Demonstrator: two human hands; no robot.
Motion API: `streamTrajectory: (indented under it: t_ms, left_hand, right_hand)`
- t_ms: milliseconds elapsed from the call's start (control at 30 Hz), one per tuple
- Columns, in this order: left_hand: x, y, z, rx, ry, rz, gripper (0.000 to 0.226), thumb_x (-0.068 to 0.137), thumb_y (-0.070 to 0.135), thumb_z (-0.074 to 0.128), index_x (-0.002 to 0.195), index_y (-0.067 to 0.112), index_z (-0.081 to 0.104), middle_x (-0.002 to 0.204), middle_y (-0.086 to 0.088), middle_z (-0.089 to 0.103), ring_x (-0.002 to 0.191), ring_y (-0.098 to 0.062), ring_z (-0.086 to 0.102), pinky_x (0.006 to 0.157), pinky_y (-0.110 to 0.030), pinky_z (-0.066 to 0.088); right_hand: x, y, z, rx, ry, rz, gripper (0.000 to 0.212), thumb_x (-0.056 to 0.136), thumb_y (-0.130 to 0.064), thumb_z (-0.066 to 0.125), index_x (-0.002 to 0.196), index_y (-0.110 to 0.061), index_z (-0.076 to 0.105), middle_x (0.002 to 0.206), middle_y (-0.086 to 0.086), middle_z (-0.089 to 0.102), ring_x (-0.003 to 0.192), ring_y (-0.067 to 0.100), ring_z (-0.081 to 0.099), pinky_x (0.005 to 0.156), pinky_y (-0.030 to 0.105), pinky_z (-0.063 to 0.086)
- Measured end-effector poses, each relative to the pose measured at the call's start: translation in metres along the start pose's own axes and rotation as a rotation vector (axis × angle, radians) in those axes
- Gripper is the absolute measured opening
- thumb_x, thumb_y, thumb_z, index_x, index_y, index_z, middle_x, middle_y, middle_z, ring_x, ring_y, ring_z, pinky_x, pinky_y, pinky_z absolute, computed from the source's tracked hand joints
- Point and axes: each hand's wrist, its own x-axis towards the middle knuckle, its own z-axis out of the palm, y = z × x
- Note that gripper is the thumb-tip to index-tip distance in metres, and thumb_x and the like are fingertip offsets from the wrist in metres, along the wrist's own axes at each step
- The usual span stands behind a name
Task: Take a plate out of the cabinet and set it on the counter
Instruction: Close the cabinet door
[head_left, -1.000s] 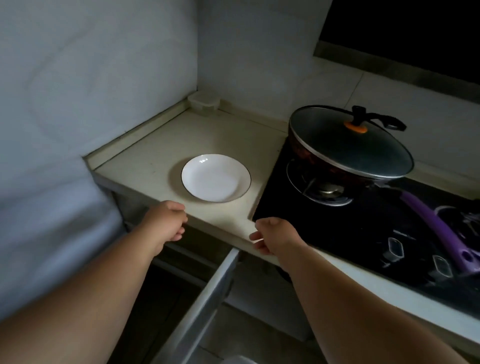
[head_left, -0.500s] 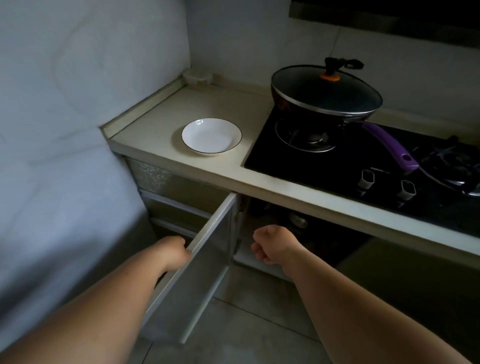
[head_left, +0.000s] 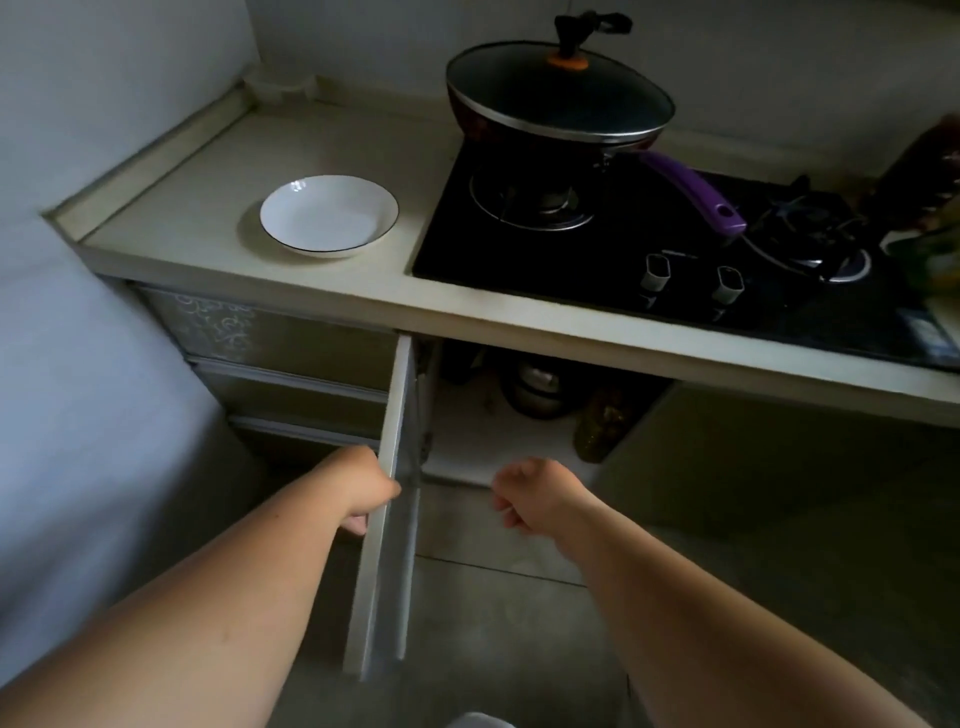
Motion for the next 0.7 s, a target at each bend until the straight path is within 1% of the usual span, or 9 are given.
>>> streamTrajectory:
  t_ms: [67,167,233,367,433,533,600,667,700]
  left_hand:
    - [0.003,0.011,0.018,-0.031,0.001,0.007,0.039,0.087,0.018,0.059,0.124,0.007,0.052,0.107,-0.017,0.064,0.088,-0.028,0.069,0.074,-0.036,0.061]
    - [0.008,0.037,0.052,-0.112,-0.016,0.012,0.042,0.086,0.012,0.061,0.125,0.006,0.049,0.111,-0.018,0.061,0.087,-0.030,0.067,0.054,-0.033,0.059]
    - [0.009,0.048,0.066,-0.225,-0.025,0.011,0.042,0.085,0.008,0.061,0.125,0.006,0.047,0.116,-0.020,0.060,0.091,-0.034,0.067,0.048,-0.034,0.057]
    - [0.015,0.071,0.086,-0.492,-0.052,-0.041,0.040,0.087,0.004,0.052,0.127,-0.001,0.045,0.117,-0.025,0.059,0.071,-0.030,0.063,0.037,-0.028,0.051]
    - [0.014,0.091,0.097,-0.638,-0.097,-0.056,0.040,0.089,0.004,0.049,0.128,-0.001,0.044,0.116,-0.023,0.056,0.074,-0.029,0.062,0.047,-0.033,0.054]
    - [0.007,0.122,0.109,-0.859,-0.195,-0.074,0.045,0.089,0.011,0.055,0.132,0.006,0.042,0.125,-0.019,0.049,0.099,-0.035,0.059,0.077,-0.044,0.056]
    - [0.005,0.140,0.115,-1.002,-0.241,-0.053,0.047,0.087,0.014,0.057,0.131,0.012,0.042,0.122,-0.017,0.047,0.114,-0.039,0.055,0.091,-0.051,0.050]
    - [0.004,0.156,0.120,-1.097,-0.254,-0.032,0.046,0.087,0.014,0.057,0.130,0.015,0.042,0.122,-0.017,0.045,0.123,-0.041,0.052,0.098,-0.054,0.045]
    - [0.004,0.164,0.121,-1.142,-0.252,-0.025,0.044,0.086,0.013,0.056,0.128,0.015,0.043,0.125,-0.018,0.044,0.124,-0.042,0.051,0.100,-0.055,0.044]
  right_hand:
    - [-0.001,0.005,-0.009,-0.008,-0.004,0.024,0.010,0.088,-0.013,0.052,0.082,-0.014,0.059,0.071,0.002,0.061,0.055,0.011,0.055,0.052,0.020,0.047]
    - [-0.002,0.017,-0.034,-0.060,-0.047,0.098,0.014,0.091,-0.015,0.051,0.086,-0.009,0.062,0.084,0.011,0.067,0.066,0.019,0.062,0.060,0.023,0.053]
    - [-0.004,0.021,-0.040,-0.066,-0.095,0.114,0.015,0.092,-0.014,0.050,0.088,-0.006,0.062,0.086,0.014,0.067,0.064,0.018,0.061,0.061,0.023,0.054]
    - [-0.006,0.027,-0.050,-0.141,-0.131,0.161,0.017,0.091,-0.016,0.052,0.080,-0.010,0.064,0.082,0.011,0.068,0.066,0.016,0.064,0.067,0.026,0.058]
    - [-0.003,0.036,-0.064,-0.131,-0.124,0.189,0.021,0.092,-0.014,0.051,0.075,-0.009,0.063,0.077,0.009,0.067,0.062,0.016,0.064,0.068,0.026,0.058]
    - [0.000,0.048,-0.088,-0.126,-0.087,0.194,0.016,0.091,-0.012,0.050,0.083,-0.007,0.063,0.070,0.005,0.063,0.060,0.016,0.062,0.062,0.024,0.054]
    - [0.006,0.055,-0.106,-0.224,-0.043,0.121,0.011,0.088,-0.015,0.050,0.086,-0.013,0.060,0.081,0.009,0.064,0.079,0.025,0.066,0.073,0.030,0.053]
    - [0.013,0.058,-0.123,-0.290,0.027,0.089,0.013,0.088,-0.018,0.048,0.088,-0.016,0.061,0.102,0.015,0.067,0.104,0.031,0.063,0.086,0.034,0.050]
    - [0.018,0.059,-0.130,-0.284,0.050,0.088,0.017,0.088,-0.019,0.048,0.093,-0.014,0.065,0.111,0.016,0.067,0.110,0.031,0.061,0.089,0.034,0.049]
